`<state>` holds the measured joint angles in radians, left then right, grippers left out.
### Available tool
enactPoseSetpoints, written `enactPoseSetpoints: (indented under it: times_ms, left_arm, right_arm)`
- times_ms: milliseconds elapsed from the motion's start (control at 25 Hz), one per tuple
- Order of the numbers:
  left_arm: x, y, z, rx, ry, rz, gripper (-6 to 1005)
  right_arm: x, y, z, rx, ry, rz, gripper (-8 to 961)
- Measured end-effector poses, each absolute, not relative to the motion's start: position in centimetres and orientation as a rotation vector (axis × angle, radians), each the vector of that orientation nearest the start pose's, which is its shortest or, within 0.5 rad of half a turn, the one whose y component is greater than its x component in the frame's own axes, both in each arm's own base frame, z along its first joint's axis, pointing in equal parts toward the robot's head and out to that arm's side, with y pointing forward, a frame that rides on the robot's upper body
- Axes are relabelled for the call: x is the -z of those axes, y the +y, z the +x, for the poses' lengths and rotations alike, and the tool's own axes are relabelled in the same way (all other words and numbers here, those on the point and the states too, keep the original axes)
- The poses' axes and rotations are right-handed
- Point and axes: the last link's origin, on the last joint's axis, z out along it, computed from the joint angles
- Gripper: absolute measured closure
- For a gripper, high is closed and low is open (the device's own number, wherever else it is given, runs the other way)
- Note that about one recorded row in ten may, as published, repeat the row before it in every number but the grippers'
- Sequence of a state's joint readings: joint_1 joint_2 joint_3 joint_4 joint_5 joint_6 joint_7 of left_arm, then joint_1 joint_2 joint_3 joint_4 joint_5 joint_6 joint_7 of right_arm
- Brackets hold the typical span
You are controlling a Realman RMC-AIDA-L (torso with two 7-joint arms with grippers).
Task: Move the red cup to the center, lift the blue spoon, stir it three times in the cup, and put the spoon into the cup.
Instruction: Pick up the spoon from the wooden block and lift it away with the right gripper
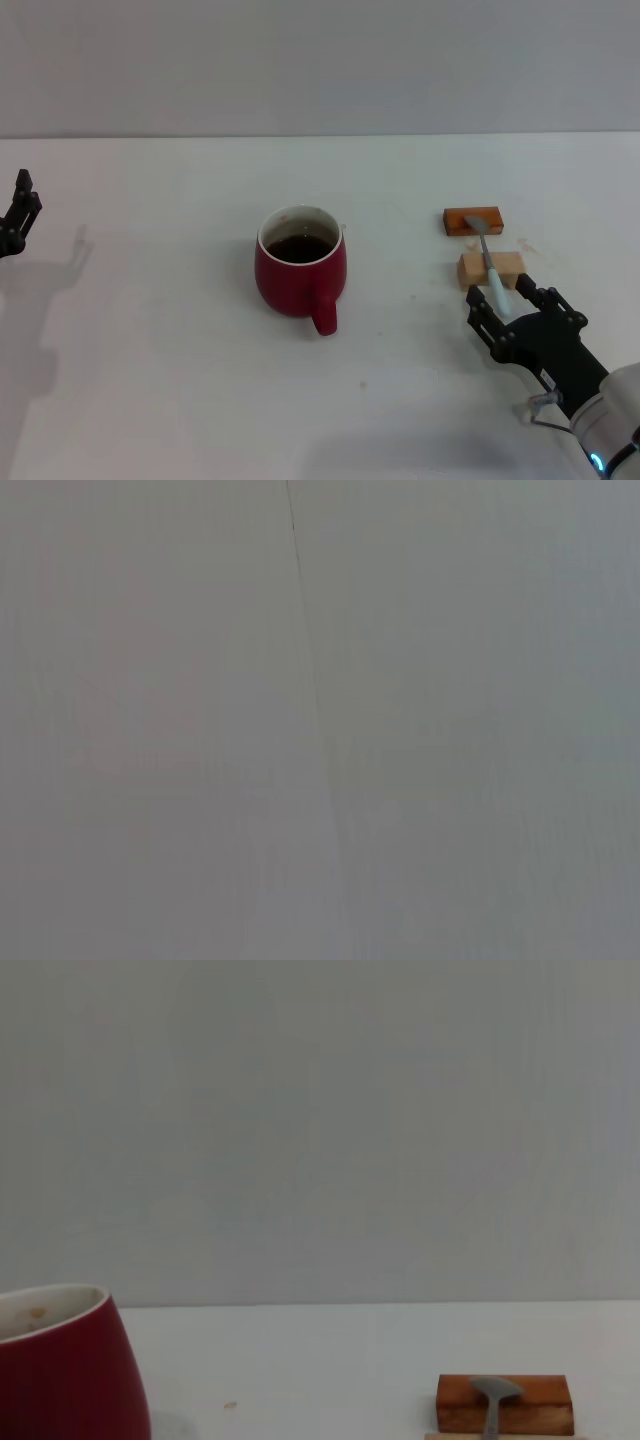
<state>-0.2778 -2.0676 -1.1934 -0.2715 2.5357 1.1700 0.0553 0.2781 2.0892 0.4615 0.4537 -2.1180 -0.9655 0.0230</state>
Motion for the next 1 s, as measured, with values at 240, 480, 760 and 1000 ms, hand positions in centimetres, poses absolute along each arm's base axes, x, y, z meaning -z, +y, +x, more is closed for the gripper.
enactPoseSetpoints:
  times_ms: [240,480,760,1000]
  left_arm:
    - [-1.50,30.21,-35.83,0.530,-0.437,-1.454,153]
    - [-1.51,30.21,-35.83,0.529,-0.436,-1.455,153]
    - [-1.48,30.20,-35.84,0.528,-0.435,-1.458,153]
    - [-1.46,30.08,-36.03,0.519,-0.437,-1.460,153]
  right_arm:
    - [10.80,26.72,30.60,-0.629,0.756,-1.881,288]
    - [10.87,26.78,30.46,-0.635,0.757,-1.890,366]
    - [10.89,26.77,30.48,-0.634,0.758,-1.891,483]
    - [10.79,26.70,30.66,-0.632,0.767,-1.878,532]
